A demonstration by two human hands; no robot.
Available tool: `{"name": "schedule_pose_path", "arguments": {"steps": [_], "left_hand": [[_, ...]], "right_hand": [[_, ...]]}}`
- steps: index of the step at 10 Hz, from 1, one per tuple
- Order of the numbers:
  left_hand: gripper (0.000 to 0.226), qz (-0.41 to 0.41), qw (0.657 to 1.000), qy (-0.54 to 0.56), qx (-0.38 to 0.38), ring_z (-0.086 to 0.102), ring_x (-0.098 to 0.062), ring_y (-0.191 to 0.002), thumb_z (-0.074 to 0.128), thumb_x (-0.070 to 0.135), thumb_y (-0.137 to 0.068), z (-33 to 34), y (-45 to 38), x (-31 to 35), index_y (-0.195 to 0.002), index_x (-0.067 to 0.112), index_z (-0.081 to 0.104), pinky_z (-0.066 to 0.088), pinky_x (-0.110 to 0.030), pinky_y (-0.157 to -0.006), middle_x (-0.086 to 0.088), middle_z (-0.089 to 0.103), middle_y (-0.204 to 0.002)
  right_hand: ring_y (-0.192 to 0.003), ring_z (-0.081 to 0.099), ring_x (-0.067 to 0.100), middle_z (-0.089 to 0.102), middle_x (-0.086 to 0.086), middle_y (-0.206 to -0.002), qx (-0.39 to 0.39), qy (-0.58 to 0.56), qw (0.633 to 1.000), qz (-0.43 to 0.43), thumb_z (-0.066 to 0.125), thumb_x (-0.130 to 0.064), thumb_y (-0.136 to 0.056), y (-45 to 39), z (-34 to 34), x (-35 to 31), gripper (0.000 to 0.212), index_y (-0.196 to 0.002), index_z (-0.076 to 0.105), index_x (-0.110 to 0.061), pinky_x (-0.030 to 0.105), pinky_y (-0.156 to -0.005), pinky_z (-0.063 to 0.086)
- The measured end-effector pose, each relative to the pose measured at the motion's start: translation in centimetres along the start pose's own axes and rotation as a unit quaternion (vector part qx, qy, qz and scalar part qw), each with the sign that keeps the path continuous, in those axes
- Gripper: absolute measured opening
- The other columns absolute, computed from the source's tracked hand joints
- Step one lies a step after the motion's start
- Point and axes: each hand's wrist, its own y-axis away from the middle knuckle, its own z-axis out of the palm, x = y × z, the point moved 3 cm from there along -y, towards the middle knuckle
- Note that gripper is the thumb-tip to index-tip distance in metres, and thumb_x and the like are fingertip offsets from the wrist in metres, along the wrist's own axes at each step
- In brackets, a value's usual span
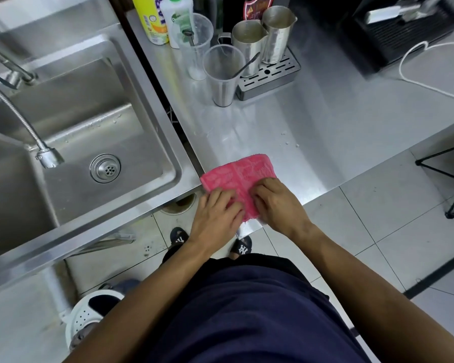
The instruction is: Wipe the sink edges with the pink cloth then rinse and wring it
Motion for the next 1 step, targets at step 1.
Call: {"name": "schedule_pose_path", "arguments": {"steps": [1], "left_hand": [[0.011, 0.055, 0.998, 0.027, -0.01, 0.059, -0.022, -0.103, 0.068, 0.03, -0.093, -0.38, 2.76, 0.27, -0.095, 0.021, 0.073, 0.042, -0.036, -0.087, 0.001, 0.067, -0.108]], "right_hand": [[-0.077, 0.059, 0.029, 0.063, 0.007, -0.092, -0.047, 0.0, 0.998, 0.049, 0.062, -0.006, -0.093, 2.38, -0.29, -0.05, 0.009, -0.09, 0.07, -0.006, 0.044, -0.07, 0.054]]}}
